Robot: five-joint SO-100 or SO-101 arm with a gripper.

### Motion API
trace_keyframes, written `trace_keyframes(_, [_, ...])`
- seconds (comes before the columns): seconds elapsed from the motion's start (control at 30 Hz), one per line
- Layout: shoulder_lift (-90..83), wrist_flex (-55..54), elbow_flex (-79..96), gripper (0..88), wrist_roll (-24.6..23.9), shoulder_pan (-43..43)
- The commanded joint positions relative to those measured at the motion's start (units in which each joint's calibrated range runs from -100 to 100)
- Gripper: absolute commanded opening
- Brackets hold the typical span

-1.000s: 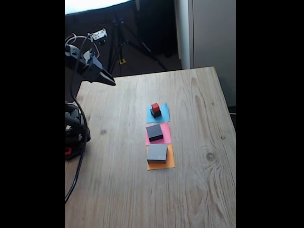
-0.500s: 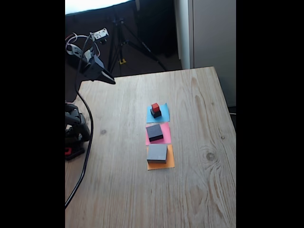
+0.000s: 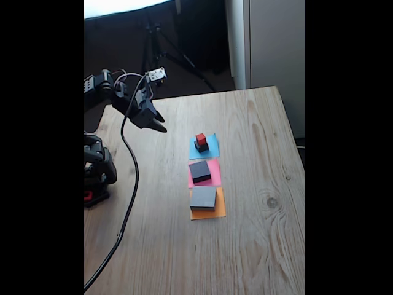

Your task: Tower of hanoi

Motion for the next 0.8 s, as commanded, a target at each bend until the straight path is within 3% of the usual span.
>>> trace_keyframes(0.0, [0.9, -5.63, 2.76, 29.5, 4.43, 0.02])
trace_keyframes(0.2, [0.6, -26.68, 18.21, 36.3, 5.26, -0.49])
trace_keyframes(0.37, [1.13, -54.11, 34.4, 38.5, 6.1, -1.07])
trace_keyframes(0.77, [9.08, -93.86, 53.03, 44.8, 9.11, -4.0])
